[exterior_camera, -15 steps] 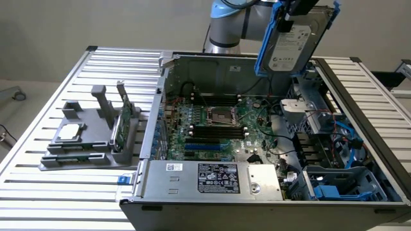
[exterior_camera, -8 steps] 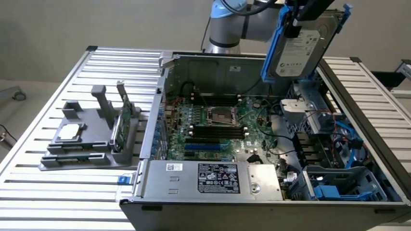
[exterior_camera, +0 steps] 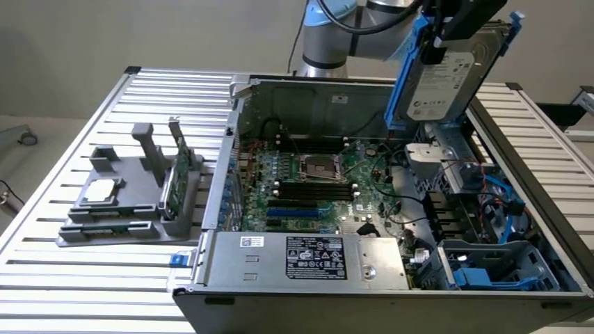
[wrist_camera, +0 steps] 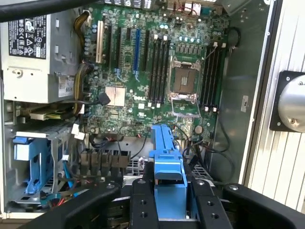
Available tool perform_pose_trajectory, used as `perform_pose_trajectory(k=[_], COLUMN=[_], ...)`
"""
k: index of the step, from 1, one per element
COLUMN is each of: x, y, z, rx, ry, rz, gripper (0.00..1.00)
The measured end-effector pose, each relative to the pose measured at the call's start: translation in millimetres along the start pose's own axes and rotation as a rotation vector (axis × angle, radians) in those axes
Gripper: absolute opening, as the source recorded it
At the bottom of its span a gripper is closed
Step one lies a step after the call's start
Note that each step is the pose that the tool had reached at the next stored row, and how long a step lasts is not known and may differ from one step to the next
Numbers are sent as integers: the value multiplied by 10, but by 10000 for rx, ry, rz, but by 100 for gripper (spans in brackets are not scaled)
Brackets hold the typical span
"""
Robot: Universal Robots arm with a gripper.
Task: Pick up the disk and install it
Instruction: 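Pick up the disk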
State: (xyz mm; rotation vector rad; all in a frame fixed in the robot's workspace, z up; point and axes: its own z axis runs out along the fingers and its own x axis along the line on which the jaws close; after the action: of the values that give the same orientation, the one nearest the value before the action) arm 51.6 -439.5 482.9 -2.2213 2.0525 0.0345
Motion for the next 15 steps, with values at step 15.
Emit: perform_pose_trajectory(k=[15], x=[341], y=[-21], z=[-32], rx=[71], ry=[5], rz=[-8], gripper=[33])
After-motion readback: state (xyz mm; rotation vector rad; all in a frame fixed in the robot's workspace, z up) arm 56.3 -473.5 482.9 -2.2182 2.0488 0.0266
